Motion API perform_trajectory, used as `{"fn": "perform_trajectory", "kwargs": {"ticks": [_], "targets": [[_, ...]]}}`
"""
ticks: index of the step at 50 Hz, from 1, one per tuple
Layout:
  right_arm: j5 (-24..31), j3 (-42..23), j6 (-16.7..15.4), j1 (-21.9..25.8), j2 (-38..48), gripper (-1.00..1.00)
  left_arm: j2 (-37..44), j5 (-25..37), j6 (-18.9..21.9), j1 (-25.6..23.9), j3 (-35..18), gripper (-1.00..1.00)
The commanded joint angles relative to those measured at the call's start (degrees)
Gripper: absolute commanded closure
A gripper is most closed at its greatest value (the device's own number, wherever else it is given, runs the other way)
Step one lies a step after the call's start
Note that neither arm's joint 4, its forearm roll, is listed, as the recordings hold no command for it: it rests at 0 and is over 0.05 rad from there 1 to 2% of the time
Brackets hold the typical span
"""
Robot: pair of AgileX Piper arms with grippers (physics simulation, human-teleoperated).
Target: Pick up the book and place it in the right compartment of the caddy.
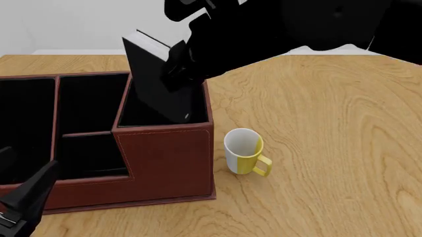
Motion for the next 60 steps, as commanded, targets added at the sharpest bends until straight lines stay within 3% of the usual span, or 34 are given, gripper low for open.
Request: {"fn": "perform_trajectory", "kwargs": {"ticks": [1,40,60], "targets": [[-2.62,1.99,2.20,0.38,-0.02,1.00,0.00,0.28,0.09,0.41,-0.17,-1.00],[-9.81,7.63,4.69,-0.44,2.36,1.00,0.06,1.61,0.00,2.17,-1.21,-1.00],[-9.91,7.69,5.19,-0.62,2.27,1.00,0.12,1.73,0.31,2.13,-1.22,-1.00]]}}
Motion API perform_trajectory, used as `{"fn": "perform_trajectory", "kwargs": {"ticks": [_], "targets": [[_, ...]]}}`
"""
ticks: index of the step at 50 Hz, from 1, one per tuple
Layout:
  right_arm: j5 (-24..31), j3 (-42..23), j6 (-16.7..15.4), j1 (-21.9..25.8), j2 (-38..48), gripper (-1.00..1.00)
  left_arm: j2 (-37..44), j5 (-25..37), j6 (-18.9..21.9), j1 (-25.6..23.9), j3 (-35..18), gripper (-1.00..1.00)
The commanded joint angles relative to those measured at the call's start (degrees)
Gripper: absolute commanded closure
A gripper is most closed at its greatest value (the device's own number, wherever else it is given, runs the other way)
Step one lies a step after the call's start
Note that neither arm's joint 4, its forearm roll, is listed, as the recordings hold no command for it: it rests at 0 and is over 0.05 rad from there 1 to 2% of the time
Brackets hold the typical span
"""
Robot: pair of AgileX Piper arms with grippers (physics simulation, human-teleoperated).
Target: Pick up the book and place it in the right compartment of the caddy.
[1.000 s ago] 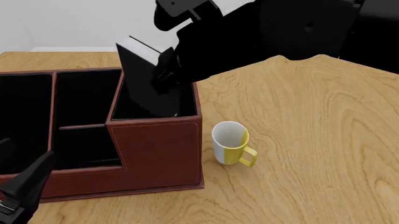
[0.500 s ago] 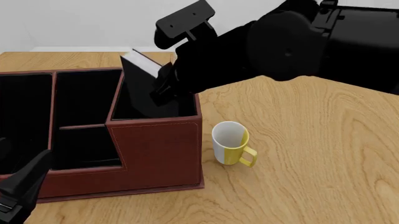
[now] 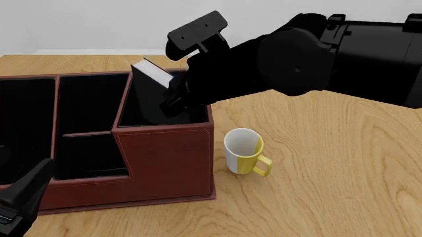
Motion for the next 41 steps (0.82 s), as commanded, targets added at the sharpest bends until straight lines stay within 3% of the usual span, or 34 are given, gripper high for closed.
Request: {"fn": "perform_trajectory", "kwargs": {"ticks": [1,4,5,32,41], "targets": [[-0.33,-0.54,1.47,-0.08,-0.54,1.00,0.03,0.09,0.11,-0.06,-0.02,-1.00],[-0.33,-0.49,1.62,-0.01,-0.56,1.00,0.05,0.05,0.13,-0.02,0.06,-1.00],[-0.36,-0.44,1.71,0.03,-0.55,-1.00,0.05,0.07,0.27,-0.04,0.07,-1.00],[0.10,-0.98,1.98,0.42,-0.56,-1.00,0.12,-0.07,0.12,0.30,0.15,-1.00],[3.10,-4.73,1.75,-0.23,-2.74,-1.00,0.15,-0.06,0.03,-0.05,0.05,-1.00]]}}
